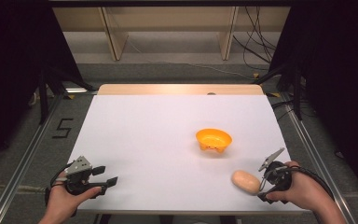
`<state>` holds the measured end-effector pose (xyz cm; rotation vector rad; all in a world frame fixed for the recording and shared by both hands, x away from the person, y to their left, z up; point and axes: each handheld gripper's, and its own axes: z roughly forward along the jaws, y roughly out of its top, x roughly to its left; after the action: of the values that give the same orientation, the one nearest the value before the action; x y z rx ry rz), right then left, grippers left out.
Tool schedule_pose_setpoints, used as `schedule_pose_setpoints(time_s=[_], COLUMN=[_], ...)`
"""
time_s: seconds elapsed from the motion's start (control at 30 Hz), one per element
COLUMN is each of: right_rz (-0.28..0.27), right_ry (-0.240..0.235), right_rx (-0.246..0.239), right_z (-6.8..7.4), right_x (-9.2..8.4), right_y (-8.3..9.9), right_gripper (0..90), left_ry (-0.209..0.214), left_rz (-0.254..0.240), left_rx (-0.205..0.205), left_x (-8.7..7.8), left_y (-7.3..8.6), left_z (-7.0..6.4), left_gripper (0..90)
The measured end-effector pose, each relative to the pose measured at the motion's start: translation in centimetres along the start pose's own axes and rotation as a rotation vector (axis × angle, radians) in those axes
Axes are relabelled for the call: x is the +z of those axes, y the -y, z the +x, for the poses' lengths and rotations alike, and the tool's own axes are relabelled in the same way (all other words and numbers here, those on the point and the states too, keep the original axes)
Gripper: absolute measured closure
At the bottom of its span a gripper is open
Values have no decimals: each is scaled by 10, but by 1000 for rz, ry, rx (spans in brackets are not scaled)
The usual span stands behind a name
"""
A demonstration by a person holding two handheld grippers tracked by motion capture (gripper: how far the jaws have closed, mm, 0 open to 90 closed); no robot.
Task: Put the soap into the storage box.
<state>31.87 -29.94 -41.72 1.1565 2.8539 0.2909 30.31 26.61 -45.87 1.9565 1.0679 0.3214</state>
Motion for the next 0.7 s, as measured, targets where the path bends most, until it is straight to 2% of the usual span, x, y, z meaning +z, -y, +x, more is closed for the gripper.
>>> schedule_pose_setpoints(time_s=[0.03,0.13,0.2,0.23,0.27,0.33,0.37,0.57,0.7], right_rz=[-4,-1,0,4,8,17,21,45,63], right_ry=[-5,-9,-10,2,10,11,10,15,12], right_rx=[-18,-20,-22,-28,-36,-41,-58,-84,-95], right_z=[-2,0,0,1,1,2,1,-2,-3], right_x=[0,-2,-2,-2,-2,-2,-1,0,3], right_y=[-1,-5,-7,-11,-13,-17,-18,-28,-33], right_gripper=[301,306,306,306,306,307,308,319,323], left_ry=[-5,8,11,14,10,18,14,20,15], left_rz=[2,11,1,-8,10,-3,-12,7,-16], left_rx=[2,16,10,11,26,12,11,18,10], left_x=[0,0,0,0,-2,-2,-2,-3,-3], left_y=[0,-1,-1,0,-1,0,0,-2,-1], left_z=[0,-1,-2,-3,-1,-2,-2,-2,-3], left_gripper=[303,303,303,303,303,303,303,303,306])
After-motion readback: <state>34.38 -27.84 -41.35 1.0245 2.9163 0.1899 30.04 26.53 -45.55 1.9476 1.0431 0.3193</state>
